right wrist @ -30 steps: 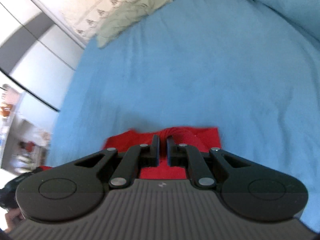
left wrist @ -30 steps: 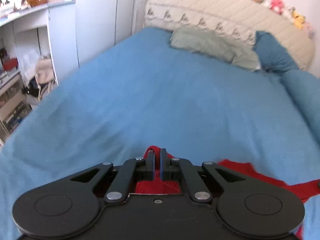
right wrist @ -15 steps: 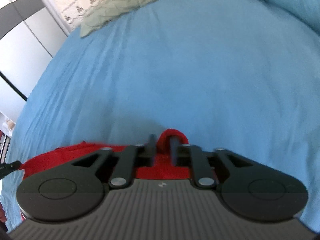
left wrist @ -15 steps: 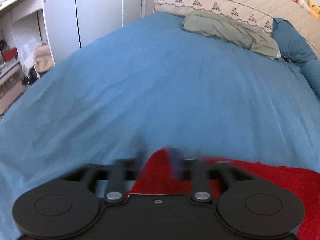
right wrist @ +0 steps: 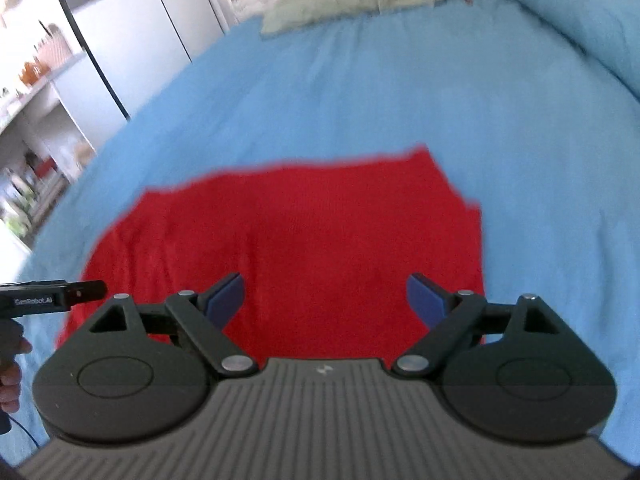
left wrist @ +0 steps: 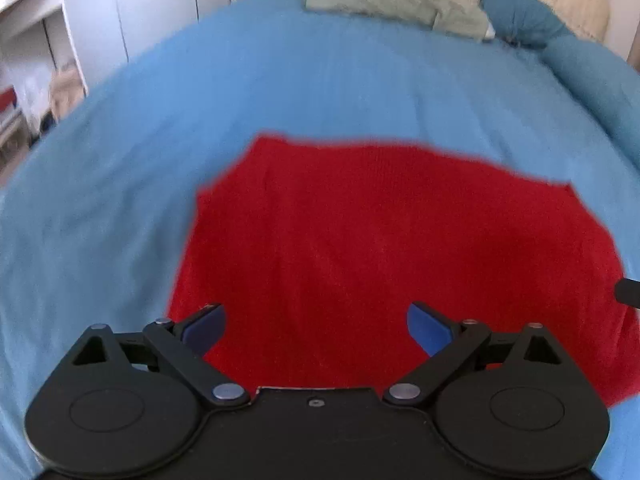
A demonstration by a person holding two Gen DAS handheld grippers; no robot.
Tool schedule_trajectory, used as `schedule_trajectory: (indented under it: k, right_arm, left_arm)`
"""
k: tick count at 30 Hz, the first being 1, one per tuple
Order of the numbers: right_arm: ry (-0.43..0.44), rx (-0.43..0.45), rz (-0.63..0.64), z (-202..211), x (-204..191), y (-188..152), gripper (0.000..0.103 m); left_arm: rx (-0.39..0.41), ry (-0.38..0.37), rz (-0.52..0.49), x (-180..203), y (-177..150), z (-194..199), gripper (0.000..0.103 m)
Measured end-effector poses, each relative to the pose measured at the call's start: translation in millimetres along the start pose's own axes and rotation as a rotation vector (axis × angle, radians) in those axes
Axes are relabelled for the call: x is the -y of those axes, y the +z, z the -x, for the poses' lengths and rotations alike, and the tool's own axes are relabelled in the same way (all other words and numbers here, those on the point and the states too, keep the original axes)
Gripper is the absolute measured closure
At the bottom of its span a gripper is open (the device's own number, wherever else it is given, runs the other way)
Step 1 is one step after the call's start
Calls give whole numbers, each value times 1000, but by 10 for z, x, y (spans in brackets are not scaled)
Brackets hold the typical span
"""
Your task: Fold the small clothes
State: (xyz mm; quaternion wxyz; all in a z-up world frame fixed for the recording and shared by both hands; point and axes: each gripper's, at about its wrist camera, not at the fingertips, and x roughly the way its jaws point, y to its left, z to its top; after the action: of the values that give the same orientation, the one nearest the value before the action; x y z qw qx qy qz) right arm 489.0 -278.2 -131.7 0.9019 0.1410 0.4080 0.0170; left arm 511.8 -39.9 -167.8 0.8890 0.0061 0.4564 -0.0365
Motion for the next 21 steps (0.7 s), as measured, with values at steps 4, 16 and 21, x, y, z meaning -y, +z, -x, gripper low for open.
schedule_trajectory:
  k: [4,16,21]
  right_arm:
    - [-66,-66,-41,-216,155,-265,0]
    - [-76,27,-22,467,141,-154,0]
    - [-135,-14,-69,908,113,-391,0]
  left_arm:
    - [-60,31,-8,-68,-226,-227,4]
    - [36,15,-43,184,29,469,1]
    - [21,-48,-104,539,-21,647,0]
